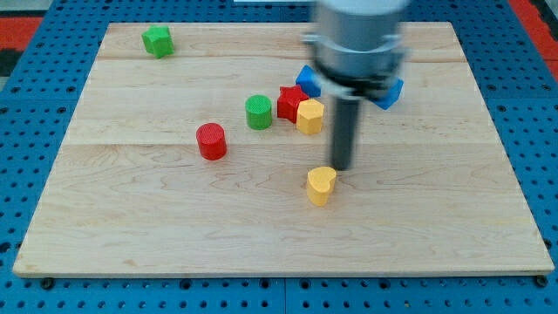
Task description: Push the blue cube towards the right center of the board
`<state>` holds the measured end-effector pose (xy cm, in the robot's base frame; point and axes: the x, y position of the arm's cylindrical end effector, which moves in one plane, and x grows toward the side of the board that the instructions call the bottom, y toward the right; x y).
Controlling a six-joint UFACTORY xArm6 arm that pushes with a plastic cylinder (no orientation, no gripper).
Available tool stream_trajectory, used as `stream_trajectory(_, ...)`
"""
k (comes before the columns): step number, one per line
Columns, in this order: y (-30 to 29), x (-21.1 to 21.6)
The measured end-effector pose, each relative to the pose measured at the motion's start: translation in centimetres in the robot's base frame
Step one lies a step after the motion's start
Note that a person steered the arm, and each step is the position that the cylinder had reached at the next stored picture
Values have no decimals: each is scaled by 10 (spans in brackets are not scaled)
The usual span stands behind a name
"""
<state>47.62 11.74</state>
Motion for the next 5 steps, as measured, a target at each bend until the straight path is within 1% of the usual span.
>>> stream_trajectory(1,75,-71)
stream_trajectory(2,123,-166)
stream_trajectory(3,113,-204)
stream_trajectory(4,68,-165)
stream_trajectory(5,-14,-141)
